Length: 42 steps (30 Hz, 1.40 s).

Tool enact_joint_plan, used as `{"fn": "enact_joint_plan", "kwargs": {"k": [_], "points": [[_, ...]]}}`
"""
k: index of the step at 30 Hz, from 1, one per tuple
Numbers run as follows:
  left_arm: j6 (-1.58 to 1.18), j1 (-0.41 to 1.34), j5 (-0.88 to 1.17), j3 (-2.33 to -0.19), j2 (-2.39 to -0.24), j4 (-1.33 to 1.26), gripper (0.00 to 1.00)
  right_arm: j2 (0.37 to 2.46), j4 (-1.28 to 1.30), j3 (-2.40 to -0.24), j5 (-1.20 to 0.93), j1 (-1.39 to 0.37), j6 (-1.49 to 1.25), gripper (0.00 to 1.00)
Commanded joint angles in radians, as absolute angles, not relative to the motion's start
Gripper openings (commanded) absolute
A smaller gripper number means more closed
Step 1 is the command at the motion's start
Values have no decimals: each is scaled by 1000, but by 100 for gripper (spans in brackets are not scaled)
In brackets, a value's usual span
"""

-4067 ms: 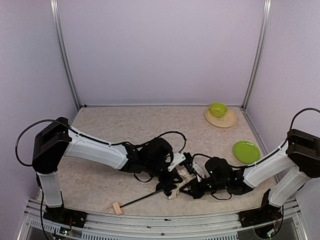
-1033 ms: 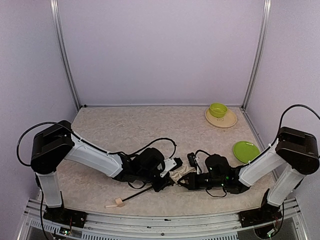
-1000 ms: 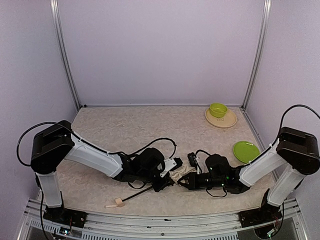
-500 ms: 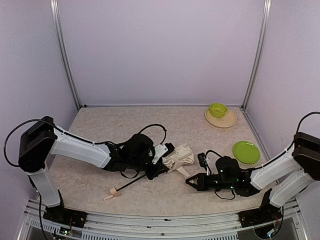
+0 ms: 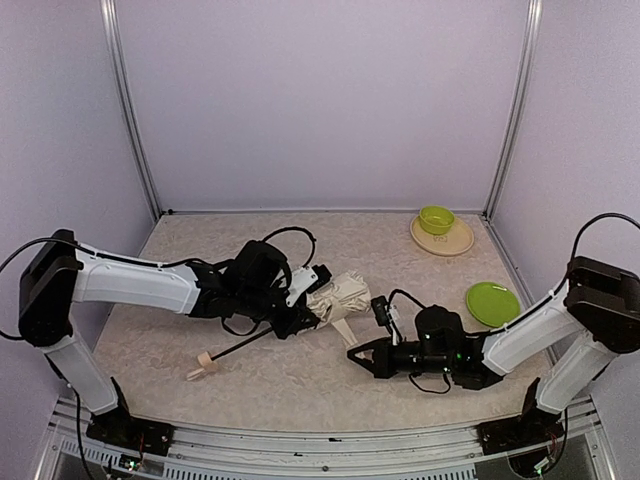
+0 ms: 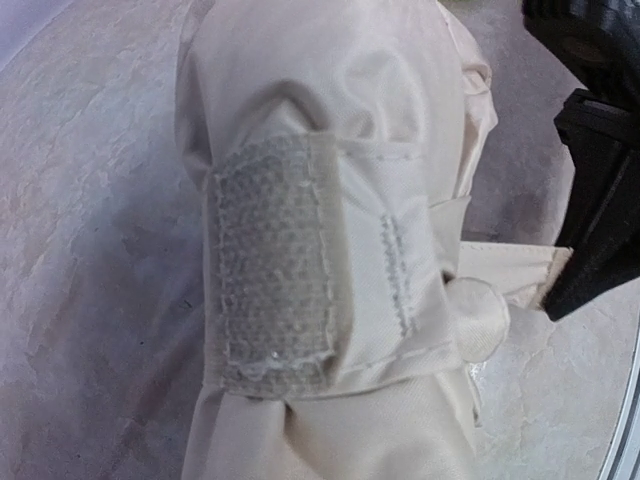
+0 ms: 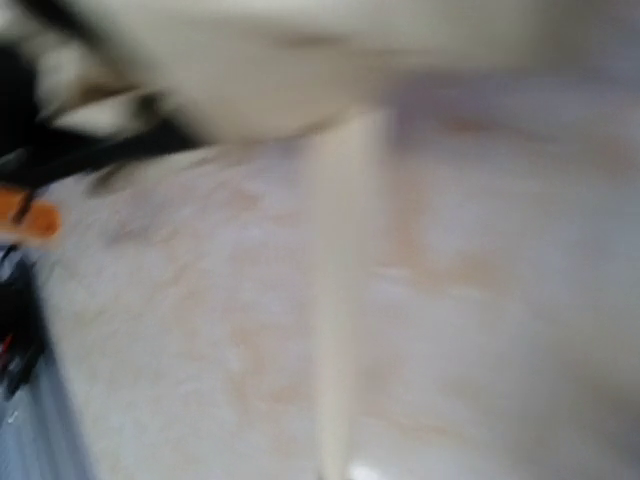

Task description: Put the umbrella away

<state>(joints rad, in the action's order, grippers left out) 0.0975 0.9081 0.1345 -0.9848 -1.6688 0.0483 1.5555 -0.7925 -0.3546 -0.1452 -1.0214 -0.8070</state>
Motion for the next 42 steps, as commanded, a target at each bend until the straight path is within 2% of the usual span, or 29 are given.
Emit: {"fn": "enact_joint_plan", "kwargs": {"k": [1,4,6,12,21,25,28,33,40,42], "points": [[96,811,-180,-1067,-1703,4,0,1597,-827,-377,-445,-1114,-688,0],[122,829,-219,-1056,-1761,8,0,1553,-1023,-392,-597,-1124,-705,0],[135,859,-249,-1044,-1787,8,0,1500,-1056,-410,-611,-1124,-700,0],[207,1010,-275,-1016,-1855,2,0,1387,-1129,-399,-523,-1038,-780,0],[284,1154,-165,-968,-1916,-49,0,1379,-1187,-319,-348,-910,-926,0],[309,1184,-106,-940,-1910,-88,0,1367,-1078,-340,-305,-903,-916,0],[327,1200,-69,-936,-1913,-96,0,1375,-1119,-336,-313,-894,-925,0],[371,1231,-17,-986,-1960,-37,0,1426,-1048,-425,-358,-893,-900,0],[414,1270,25,-984,-1973,-17,0,1456,-952,-390,-198,-887,-960,1],[419,1276,40,-996,-1989,-1,0,1483,-978,-361,-162,-887,-997,4]]}}
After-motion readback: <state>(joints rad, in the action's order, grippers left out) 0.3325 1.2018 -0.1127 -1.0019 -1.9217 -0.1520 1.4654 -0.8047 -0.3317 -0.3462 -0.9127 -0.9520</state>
